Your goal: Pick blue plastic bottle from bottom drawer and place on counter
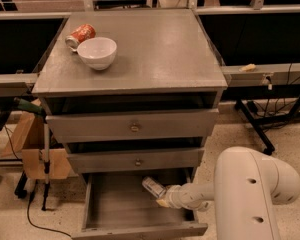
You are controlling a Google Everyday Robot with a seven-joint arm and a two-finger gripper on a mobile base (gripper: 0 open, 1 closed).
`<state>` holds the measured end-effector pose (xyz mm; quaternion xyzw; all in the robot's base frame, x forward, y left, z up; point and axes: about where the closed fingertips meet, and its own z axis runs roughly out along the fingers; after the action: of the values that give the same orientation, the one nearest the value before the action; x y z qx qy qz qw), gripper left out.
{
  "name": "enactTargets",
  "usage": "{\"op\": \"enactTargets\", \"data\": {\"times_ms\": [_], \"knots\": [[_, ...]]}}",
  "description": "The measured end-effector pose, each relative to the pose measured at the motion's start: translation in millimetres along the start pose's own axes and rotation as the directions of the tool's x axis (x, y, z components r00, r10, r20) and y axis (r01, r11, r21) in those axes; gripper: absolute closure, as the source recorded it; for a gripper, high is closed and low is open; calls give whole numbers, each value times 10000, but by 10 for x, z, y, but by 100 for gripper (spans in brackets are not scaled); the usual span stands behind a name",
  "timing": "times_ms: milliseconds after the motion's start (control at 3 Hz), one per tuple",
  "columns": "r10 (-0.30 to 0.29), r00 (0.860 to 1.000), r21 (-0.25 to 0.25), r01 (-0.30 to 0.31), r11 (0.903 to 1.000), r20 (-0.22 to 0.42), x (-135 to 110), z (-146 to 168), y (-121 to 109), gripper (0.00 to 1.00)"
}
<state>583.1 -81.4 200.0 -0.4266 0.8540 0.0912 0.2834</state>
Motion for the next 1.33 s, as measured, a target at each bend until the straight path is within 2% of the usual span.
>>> {"op": "enactTargets", "data": {"times_ms": [333,667,1000,1333], "knots": [[-173,9991,376,188,9991,-392,-98,-191,-136,100],[-642,9924,699,717,9950,-1051,-100,-749,-172,100],[-899,9817,1232,1114,9861,-1680,-161,-1349,-256,100],[-733,9562,1472,1189,9819,-2834,76,-1998,-256,100]]}}
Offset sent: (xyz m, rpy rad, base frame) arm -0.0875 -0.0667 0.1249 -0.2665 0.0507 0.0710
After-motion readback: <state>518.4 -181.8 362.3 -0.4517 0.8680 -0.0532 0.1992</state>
